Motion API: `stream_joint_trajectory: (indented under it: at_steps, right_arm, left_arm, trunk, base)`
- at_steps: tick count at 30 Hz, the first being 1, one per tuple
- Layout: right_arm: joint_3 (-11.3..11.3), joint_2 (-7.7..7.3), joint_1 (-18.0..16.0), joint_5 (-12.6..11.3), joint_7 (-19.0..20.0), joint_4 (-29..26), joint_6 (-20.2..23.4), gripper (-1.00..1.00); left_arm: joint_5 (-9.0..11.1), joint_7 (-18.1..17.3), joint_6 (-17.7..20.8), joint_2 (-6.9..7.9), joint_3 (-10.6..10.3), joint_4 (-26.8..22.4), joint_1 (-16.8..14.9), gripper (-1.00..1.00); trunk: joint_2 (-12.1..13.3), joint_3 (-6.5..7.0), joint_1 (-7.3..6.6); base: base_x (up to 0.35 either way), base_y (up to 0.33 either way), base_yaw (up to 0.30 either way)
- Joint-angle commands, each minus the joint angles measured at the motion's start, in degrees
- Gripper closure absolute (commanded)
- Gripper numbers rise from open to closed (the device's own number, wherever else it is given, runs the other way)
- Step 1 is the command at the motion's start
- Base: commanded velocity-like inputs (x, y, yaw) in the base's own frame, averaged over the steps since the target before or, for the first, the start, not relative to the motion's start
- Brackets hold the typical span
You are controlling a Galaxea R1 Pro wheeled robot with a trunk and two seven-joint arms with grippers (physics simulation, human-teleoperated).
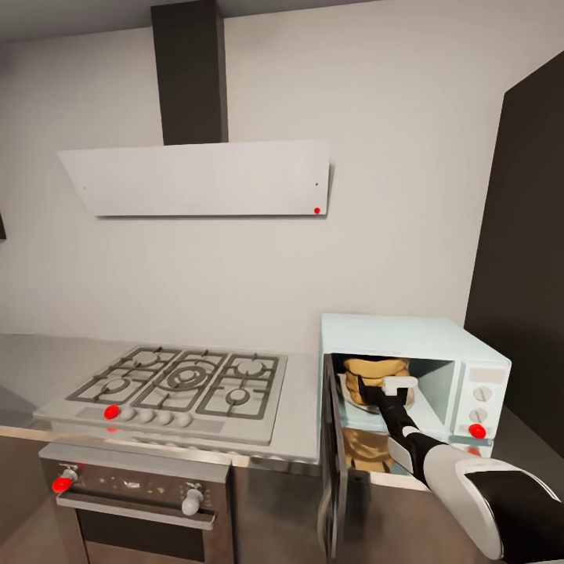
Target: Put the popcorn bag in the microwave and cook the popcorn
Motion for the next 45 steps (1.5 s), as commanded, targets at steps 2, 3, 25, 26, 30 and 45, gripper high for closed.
stream_joint_trajectory:
  at_steps: [2, 3, 25, 26, 30, 45]
  right_arm:
    - [0.42, 0.00, -0.11, -0.34, -0.10, 0.24, -0.31, -1.00]
    - [0.42, 0.00, -0.11, -0.34, -0.10, 0.26, -0.31, -1.00]
    - [0.44, 0.00, -0.11, -0.34, -0.10, 0.22, -0.31, -1.00]
    - [0.44, 0.03, -0.11, -0.34, -0.10, 0.21, -0.31, -1.00]
    - [0.45, 0.00, -0.11, -0.34, -0.10, 0.21, -0.31, -1.00]
    - [0.45, -0.30, -0.11, -0.34, 0.14, 0.22, -0.19, -1.00]
  left_arm:
    - [0.04, 0.07, 0.15, -0.01, 0.43, -0.07, -0.02, -1.00]
    - [0.04, 0.07, 0.15, -0.01, 0.43, -0.07, -0.02, -1.00]
    - [0.04, 0.07, 0.14, -0.10, 0.43, -0.07, -0.02, -1.00]
    - [0.04, 0.07, 0.14, -0.10, 0.43, -0.07, -0.02, -1.00]
    - [0.04, 0.07, 0.14, -0.10, 0.43, -0.07, -0.02, -1.00]
    - [0.04, 0.07, 0.23, -0.03, 0.43, -0.07, -0.02, -1.00]
  trunk:
    - [-0.07, -0.09, 0.02]
    - [-0.07, -0.09, 0.02]
    - [-0.07, -0.09, 0.02]
    - [-0.07, -0.09, 0.02]
    - [-0.07, -0.09, 0.02]
    - [-0.07, -0.09, 0.02]
  base:
    - [0.009, -0.009, 0.000]
    - [0.003, -0.003, 0.000]
    - [-0.195, 0.000, 0.000]
    - [-0.335, 0.000, 0.000]
    - [-0.336, 0.000, 0.000]
    - [-0.338, 0.000, 0.000]
